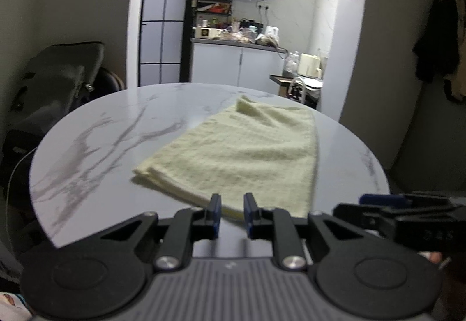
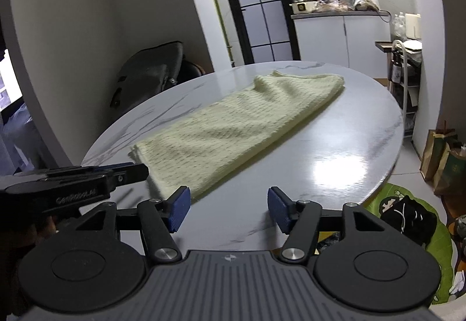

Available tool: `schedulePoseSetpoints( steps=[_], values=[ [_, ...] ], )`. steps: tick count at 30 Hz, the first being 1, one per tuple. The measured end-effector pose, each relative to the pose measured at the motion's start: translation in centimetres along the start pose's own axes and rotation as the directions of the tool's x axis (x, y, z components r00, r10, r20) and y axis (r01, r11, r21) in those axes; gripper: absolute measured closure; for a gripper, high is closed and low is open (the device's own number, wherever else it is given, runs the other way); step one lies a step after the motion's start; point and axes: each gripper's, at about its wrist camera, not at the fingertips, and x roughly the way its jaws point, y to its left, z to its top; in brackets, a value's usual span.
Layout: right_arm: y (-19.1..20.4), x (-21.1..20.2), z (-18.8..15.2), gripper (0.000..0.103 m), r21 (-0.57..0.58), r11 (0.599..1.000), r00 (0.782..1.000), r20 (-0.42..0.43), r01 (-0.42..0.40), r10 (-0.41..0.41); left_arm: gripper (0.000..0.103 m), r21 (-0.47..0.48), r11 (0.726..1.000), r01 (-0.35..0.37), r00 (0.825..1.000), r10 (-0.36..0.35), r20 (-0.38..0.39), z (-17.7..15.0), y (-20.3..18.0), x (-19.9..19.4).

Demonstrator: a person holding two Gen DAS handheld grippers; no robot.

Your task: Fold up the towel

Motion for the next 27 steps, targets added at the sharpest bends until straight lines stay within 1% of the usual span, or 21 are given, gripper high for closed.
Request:
schedulePoseSetpoints(
  steps=[6,11,13,17,18,20,21,22,23,25,27],
  values=[
    [0.8,0.5,0.2,0.039,-0.015,1.000,1.000,-0.004,-0.001,0.001,0.085,-0.032,0.998,-0.050,0.999,0.050,0.014,0.6,2.5,-0.3],
    [1.5,1.0,0.4,0.039,-0.027,1.000,1.000,-0.008,-0.002,0.002,0.083,-0.053,0.996,-0.072,0.997,0.073,0.022,1.2,3.8,0.0],
    [1.8,1.1,0.5,0.039,-0.032,0.999,1.000,-0.010,-0.003,0.003,0.077,-0.060,0.995,-0.081,0.996,0.083,0.028,1.5,4.3,0.4],
    [2.3,1.5,0.7,0.040,-0.042,0.999,1.000,-0.012,-0.004,0.003,0.071,-0.057,0.993,-0.099,0.995,0.100,0.026,2.1,4.6,1.8],
    [2.4,1.6,0.7,0.040,-0.044,0.999,1.000,-0.013,-0.004,0.004,0.067,-0.053,0.993,-0.103,0.994,0.105,0.022,2.2,4.6,2.1],
    [2.7,1.7,0.8,0.040,-0.049,0.999,1.000,-0.015,-0.005,0.004,0.065,-0.051,0.994,-0.102,0.994,0.103,0.020,2.3,4.6,2.5],
    [2.8,1.8,0.8,0.040,-0.052,0.999,1.000,-0.015,-0.005,0.004,0.062,-0.048,0.994,-0.100,0.995,0.101,0.021,2.4,4.6,2.8],
    [3.0,1.9,0.9,0.040,-0.054,0.999,1.000,-0.016,-0.005,0.004,0.056,-0.043,0.994,-0.100,0.995,0.102,0.024,2.5,4.5,2.9],
    [3.1,2.0,0.9,0.040,-0.057,0.998,1.000,-0.017,-0.005,0.004,0.054,-0.040,0.994,-0.103,0.994,0.104,0.024,2.4,4.5,3.0],
    [3.4,2.2,1.0,0.040,-0.062,0.998,1.000,-0.018,-0.006,0.005,0.053,-0.024,0.993,-0.116,0.993,0.117,0.019,2.6,4.4,3.6],
    [3.4,2.1,0.9,0.040,-0.069,0.998,1.000,-0.020,-0.006,0.004,0.053,-0.027,0.994,-0.108,0.994,0.108,0.013,2.6,4.3,3.8]
  ],
)
